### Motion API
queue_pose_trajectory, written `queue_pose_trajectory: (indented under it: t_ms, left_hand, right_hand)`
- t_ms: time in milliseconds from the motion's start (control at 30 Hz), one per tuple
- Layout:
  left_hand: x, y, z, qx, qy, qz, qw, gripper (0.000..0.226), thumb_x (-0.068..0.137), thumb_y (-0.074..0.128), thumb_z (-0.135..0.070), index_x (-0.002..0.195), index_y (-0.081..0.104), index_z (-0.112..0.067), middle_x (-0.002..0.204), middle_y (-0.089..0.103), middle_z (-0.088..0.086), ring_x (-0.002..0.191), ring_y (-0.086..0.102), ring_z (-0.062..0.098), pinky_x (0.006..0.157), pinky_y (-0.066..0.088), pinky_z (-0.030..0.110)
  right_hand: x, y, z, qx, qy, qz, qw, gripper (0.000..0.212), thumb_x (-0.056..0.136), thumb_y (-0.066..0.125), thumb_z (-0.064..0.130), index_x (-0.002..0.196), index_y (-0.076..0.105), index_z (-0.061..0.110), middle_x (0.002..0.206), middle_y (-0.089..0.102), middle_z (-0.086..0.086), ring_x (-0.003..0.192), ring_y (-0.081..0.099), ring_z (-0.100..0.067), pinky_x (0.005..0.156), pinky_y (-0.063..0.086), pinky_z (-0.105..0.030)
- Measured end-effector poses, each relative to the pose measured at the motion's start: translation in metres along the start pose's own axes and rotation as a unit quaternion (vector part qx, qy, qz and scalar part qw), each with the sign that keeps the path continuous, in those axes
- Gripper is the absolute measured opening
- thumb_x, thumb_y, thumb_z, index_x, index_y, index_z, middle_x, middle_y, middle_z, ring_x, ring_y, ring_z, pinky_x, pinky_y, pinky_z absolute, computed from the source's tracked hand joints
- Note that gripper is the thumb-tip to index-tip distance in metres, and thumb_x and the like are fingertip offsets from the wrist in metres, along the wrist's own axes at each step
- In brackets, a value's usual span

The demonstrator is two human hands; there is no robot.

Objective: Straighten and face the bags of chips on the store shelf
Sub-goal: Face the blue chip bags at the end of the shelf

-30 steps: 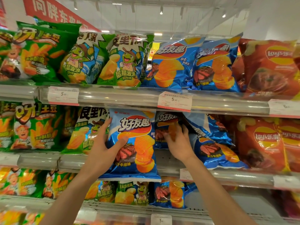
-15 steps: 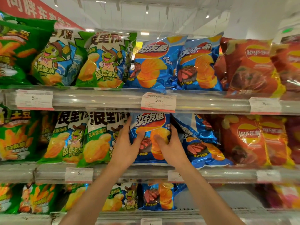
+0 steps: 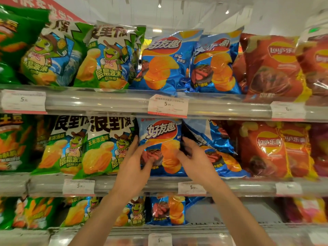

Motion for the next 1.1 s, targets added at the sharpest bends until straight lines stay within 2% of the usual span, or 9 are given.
queue_pose_trajectory:
  t_ms: [100,167,300,433,633,700,800,967,1100]
  left_hand:
    - [-0.003,-0.008,-0.002,-0.016,0.014,-0.051,0.998,0.037,0.096,0.064,-0.018,0.132,0.06,-0.021,0.145,0.045,-0.007,0.129,0.043,0.002,0.109,0.043,0.026]
    - [-0.003,-0.008,-0.01,-0.015,0.02,-0.073,0.997,0.031,0.095,0.065,-0.017,0.126,0.063,-0.02,0.133,0.052,-0.006,0.11,0.051,-0.002,0.096,0.046,0.014]
    - [0.001,0.01,-0.039,-0.04,0.003,-0.056,0.998,0.019,0.094,0.065,-0.025,0.114,0.064,-0.028,0.106,0.061,-0.011,0.082,0.065,0.001,0.074,0.056,0.025]
    - [0.007,0.045,-0.074,-0.111,-0.037,0.034,0.993,0.015,0.096,0.065,-0.024,0.111,0.063,-0.028,0.093,0.07,-0.014,0.082,0.066,0.001,0.078,0.056,0.026]
    - [0.016,0.087,-0.101,-0.043,-0.089,0.146,0.984,0.05,0.095,0.063,-0.044,0.139,0.049,-0.026,0.13,0.061,-0.006,0.101,0.067,0.008,0.091,0.054,0.035]
    - [0.019,0.095,-0.108,-0.025,-0.105,0.158,0.982,0.058,0.095,0.062,-0.047,0.145,0.043,-0.024,0.134,0.06,0.0,0.113,0.064,0.017,0.097,0.052,0.039]
    - [0.023,0.104,-0.118,-0.003,-0.128,0.19,0.973,0.058,0.096,0.058,-0.05,0.144,0.039,-0.026,0.117,0.064,0.0,0.117,0.061,0.022,0.098,0.051,0.04]
    - [0.026,0.117,-0.114,-0.063,-0.168,0.21,0.961,0.061,0.093,0.061,-0.053,0.145,0.037,-0.033,0.112,0.064,-0.016,0.103,0.062,0.007,0.096,0.05,0.034]
    - [0.023,0.122,-0.116,-0.088,-0.181,0.185,0.962,0.051,0.091,0.066,-0.049,0.135,0.044,-0.033,0.106,0.069,-0.01,0.099,0.064,0.007,0.096,0.052,0.037]
  right_hand:
    - [-0.017,-0.043,-0.002,-0.006,-0.018,-0.051,0.999,0.028,0.098,0.06,0.025,0.126,0.061,0.024,0.116,0.067,0.014,0.106,0.063,0.0,0.084,0.048,-0.008]
    - [-0.026,-0.074,-0.009,-0.013,-0.03,-0.106,0.994,0.02,0.097,0.061,0.02,0.117,0.066,0.021,0.104,0.071,0.011,0.094,0.068,-0.002,0.083,0.055,-0.018]
    - [-0.019,-0.117,-0.03,-0.122,-0.04,-0.152,0.98,0.022,0.096,0.062,0.024,0.117,0.065,0.024,0.11,0.068,0.011,0.102,0.066,-0.007,0.087,0.057,-0.033]
    - [0.011,-0.128,-0.045,-0.209,-0.086,-0.143,0.964,0.042,0.092,0.068,0.021,0.132,0.057,0.017,0.127,0.061,-0.006,0.117,0.059,-0.021,0.101,0.044,-0.03]
    - [0.058,-0.131,-0.069,-0.203,-0.058,-0.04,0.977,0.071,0.09,0.07,0.027,0.15,0.034,0.015,0.144,0.05,-0.01,0.132,0.048,-0.025,0.106,0.036,-0.026]
    - [0.064,-0.13,-0.079,-0.192,-0.043,-0.027,0.98,0.068,0.091,0.069,0.029,0.148,0.037,0.016,0.141,0.054,-0.007,0.13,0.051,-0.023,0.106,0.039,-0.027]
    - [0.066,-0.135,-0.088,-0.175,-0.05,-0.066,0.981,0.059,0.089,0.071,0.032,0.14,0.047,0.016,0.133,0.059,-0.008,0.123,0.056,-0.025,0.104,0.045,-0.037]
    - [0.061,-0.141,-0.081,-0.164,-0.085,-0.078,0.98,0.052,0.087,0.07,0.04,0.133,0.053,0.023,0.126,0.058,-0.005,0.116,0.058,-0.024,0.1,0.048,-0.041]
    - [0.056,-0.148,-0.078,-0.144,-0.08,-0.081,0.983,0.047,0.087,0.064,0.05,0.127,0.057,0.026,0.119,0.06,-0.003,0.11,0.061,-0.021,0.097,0.051,-0.044]
Point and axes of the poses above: each hand's wrist, its own x-axis towards the middle knuckle, its own y-axis out of the palm, z = x × y, the point moved 1 cm from there along x, towards the middle knuckle
